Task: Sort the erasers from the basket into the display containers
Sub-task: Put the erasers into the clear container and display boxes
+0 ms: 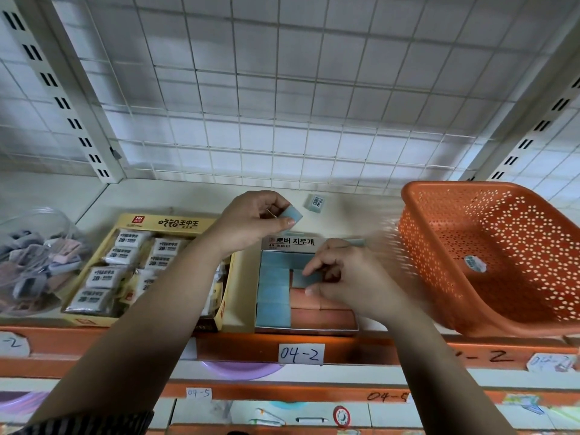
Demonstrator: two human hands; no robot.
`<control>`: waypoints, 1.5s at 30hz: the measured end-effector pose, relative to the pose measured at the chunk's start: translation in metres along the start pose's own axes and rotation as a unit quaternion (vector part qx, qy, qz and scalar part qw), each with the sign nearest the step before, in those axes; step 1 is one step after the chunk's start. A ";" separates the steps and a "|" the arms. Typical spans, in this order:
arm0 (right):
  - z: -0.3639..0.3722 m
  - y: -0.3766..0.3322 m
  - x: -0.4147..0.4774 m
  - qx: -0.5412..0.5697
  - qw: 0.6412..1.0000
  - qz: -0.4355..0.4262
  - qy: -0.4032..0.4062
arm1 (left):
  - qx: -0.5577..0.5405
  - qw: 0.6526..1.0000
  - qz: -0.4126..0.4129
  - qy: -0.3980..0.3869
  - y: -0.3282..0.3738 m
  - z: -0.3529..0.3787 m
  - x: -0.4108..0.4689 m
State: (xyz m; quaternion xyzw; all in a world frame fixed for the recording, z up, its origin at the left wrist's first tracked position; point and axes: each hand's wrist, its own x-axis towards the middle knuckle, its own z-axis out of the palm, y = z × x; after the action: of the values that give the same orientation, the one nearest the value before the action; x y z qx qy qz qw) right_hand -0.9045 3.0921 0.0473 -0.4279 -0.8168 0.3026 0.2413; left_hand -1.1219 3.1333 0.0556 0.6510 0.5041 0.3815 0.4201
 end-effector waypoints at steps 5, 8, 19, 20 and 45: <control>0.005 0.004 0.003 0.011 1.000 -0.007 0.023 | -0.013 0.999 -0.032 -0.005 0.002 0.001 -0.001; 0.005 0.008 0.004 0.021 1.000 -0.008 0.011 | -0.028 0.999 -0.044 -0.010 0.007 0.002 -0.003; -0.002 0.043 0.014 0.070 0.978 0.033 0.194 | -0.072 0.990 -0.024 -0.120 0.027 -0.009 -0.011; -0.001 0.047 0.014 0.074 0.976 0.039 0.202 | -0.070 0.989 -0.022 -0.126 0.030 -0.009 -0.011; 0.002 0.055 0.011 0.002 0.980 -0.013 0.198 | 0.103 0.982 -0.045 -0.150 0.031 0.034 -0.058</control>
State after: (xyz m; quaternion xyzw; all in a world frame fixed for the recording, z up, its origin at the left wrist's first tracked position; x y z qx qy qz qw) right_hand -0.8809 3.1263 0.0089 -0.4687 -0.7573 0.2103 0.4032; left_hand -1.0920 3.0666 0.0679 0.7171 0.5009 0.2063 0.4386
